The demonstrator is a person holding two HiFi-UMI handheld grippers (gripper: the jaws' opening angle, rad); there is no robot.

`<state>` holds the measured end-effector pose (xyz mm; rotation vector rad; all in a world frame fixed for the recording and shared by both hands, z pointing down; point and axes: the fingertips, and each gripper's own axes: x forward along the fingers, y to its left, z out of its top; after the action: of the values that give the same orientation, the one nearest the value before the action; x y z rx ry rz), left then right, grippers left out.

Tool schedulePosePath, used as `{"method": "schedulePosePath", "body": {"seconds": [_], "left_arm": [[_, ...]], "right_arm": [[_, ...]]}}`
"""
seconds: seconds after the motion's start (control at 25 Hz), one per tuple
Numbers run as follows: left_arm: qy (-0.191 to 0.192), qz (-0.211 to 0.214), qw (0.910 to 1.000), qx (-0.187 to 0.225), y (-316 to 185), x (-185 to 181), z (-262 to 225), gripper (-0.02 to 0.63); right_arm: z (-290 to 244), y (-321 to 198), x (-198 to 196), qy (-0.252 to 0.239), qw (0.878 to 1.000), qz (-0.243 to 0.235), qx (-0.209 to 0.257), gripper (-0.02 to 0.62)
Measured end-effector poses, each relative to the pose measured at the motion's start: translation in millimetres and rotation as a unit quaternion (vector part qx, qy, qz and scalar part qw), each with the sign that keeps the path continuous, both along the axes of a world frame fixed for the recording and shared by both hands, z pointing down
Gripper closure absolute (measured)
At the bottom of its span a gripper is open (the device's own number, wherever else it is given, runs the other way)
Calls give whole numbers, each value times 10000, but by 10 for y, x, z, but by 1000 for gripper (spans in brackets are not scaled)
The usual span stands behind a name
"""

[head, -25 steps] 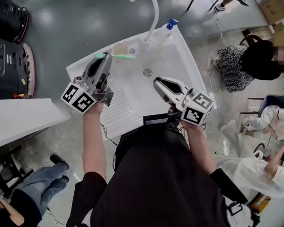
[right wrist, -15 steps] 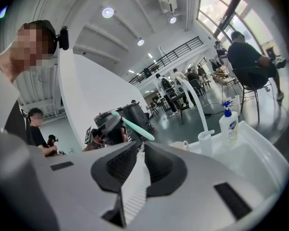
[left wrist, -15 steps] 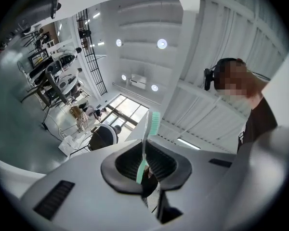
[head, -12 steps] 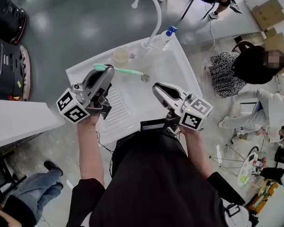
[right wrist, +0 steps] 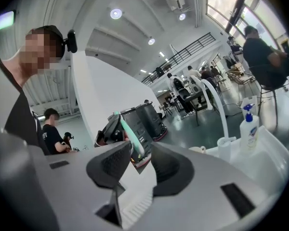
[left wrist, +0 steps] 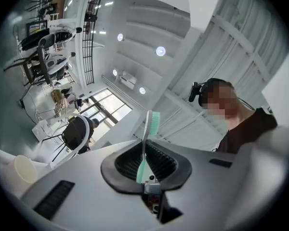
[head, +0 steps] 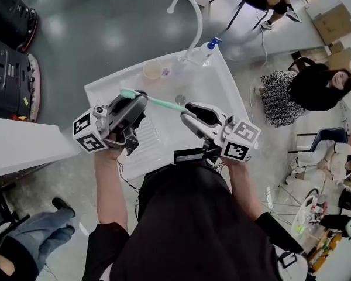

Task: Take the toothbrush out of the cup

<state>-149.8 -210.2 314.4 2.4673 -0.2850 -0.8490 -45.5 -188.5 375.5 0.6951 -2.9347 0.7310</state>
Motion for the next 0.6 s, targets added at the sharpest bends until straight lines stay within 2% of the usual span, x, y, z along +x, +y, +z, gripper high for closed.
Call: {"method": "schedulePosePath", "body": {"seconds": [0.16,0.28,0.4,0.52,0.6], "left_arm": [[35,244,9997,-61,41,152,-10,577],[179,279,9993,-153,49,252,-19,577],[248,331,9989,-216,34,428,-66,577],[202,289,9991,-253,5,629,-112,577],[141,105,9993,-317,-44,736,-119,577]], "right_arm": [[-138,105,-20,-328,9981,-496,150,477],[-138,181,39,-350,9964,-745,207,479],[-164,205,190,-459,9949,-872,215,531],[-204,230,361,-604,9933,-957,225,542],[-214,226,451,-672,9932,-916,236,546]]}}
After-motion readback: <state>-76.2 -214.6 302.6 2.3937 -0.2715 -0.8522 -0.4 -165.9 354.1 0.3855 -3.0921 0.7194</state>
